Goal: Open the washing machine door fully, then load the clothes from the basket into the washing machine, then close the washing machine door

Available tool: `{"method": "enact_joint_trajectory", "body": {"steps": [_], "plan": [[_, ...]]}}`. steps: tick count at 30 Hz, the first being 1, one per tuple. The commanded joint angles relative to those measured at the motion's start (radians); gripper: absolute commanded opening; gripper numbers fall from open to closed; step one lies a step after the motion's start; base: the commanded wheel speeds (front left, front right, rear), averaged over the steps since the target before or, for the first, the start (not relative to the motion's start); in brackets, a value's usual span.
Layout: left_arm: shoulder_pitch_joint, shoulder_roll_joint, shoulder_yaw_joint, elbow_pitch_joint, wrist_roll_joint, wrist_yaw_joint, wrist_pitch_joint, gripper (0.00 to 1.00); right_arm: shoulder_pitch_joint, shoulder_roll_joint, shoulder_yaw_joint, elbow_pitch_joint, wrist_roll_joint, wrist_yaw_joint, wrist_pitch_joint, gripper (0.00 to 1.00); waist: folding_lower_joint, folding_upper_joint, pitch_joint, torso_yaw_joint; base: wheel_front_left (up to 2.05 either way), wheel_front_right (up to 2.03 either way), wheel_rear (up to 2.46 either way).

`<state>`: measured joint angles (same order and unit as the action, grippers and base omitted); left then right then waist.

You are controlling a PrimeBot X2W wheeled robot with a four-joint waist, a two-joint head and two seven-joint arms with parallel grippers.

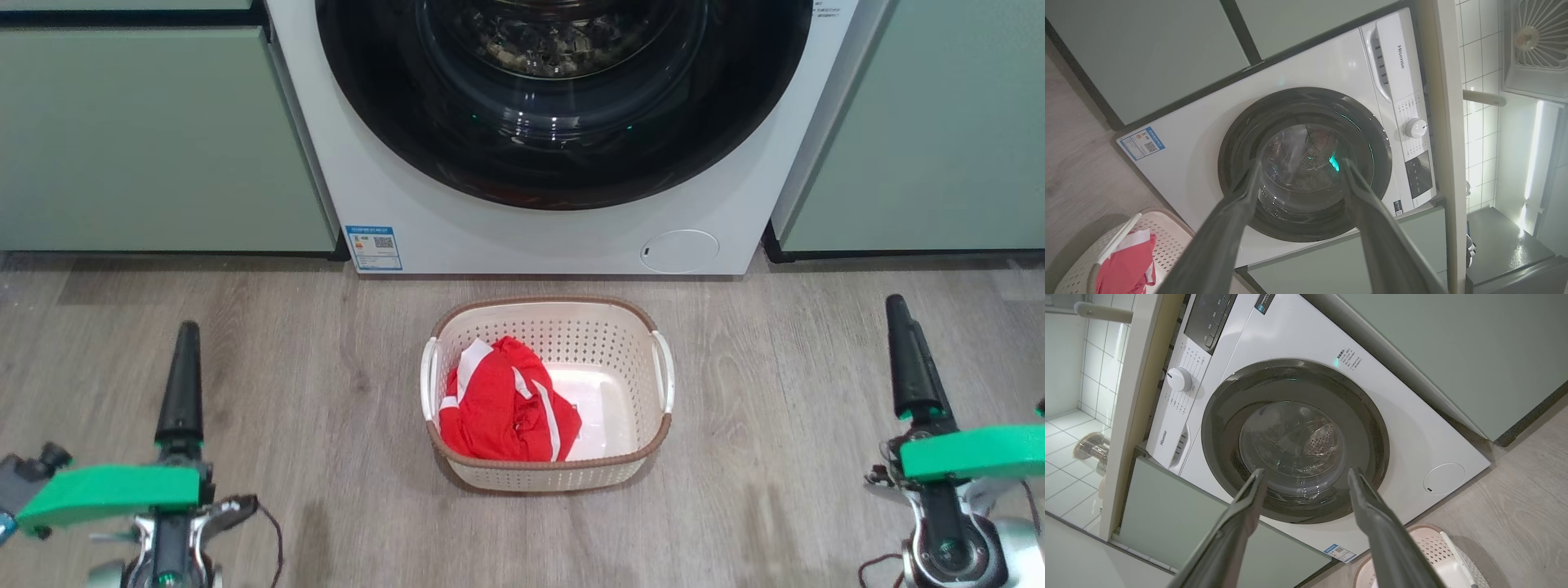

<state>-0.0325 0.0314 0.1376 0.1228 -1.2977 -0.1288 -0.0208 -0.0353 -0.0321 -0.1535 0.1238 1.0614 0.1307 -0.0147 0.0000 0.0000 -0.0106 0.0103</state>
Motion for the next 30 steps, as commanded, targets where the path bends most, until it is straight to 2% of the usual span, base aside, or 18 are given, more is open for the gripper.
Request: {"method": "enact_joint_trajectory", "body": {"steps": [1,8,18,30], "plan": [[-0.061,0.010,0.023,-0.057,0.031,-0.001,-0.012,1.00,-0.059,-0.008,0.014,-0.055,-0.048,0.000,-0.015,1.00,0.0000,0.0000,0.000,0.000,0.00,0.00,0.00],[-0.066,0.011,0.004,-0.127,0.148,0.010,-0.033,1.00,-0.065,-0.009,0.036,-0.104,-0.173,0.000,-0.035,1.00,0.0000,0.0000,0.000,0.002,0.00,0.00,0.00],[-0.060,0.012,-0.085,-0.205,0.353,0.049,-0.062,1.00,-0.057,-0.010,0.060,-0.129,-0.319,0.000,-0.065,1.00,0.0000,0.0000,-0.001,0.001,0.00,0.00,0.00],[-0.031,0.013,-0.188,-0.170,0.567,0.090,-0.097,1.00,-0.040,-0.012,0.069,-0.083,-0.484,0.000,-0.101,1.00,0.0000,0.0000,-0.008,-0.004,0.00,0.00,0.00]]}}
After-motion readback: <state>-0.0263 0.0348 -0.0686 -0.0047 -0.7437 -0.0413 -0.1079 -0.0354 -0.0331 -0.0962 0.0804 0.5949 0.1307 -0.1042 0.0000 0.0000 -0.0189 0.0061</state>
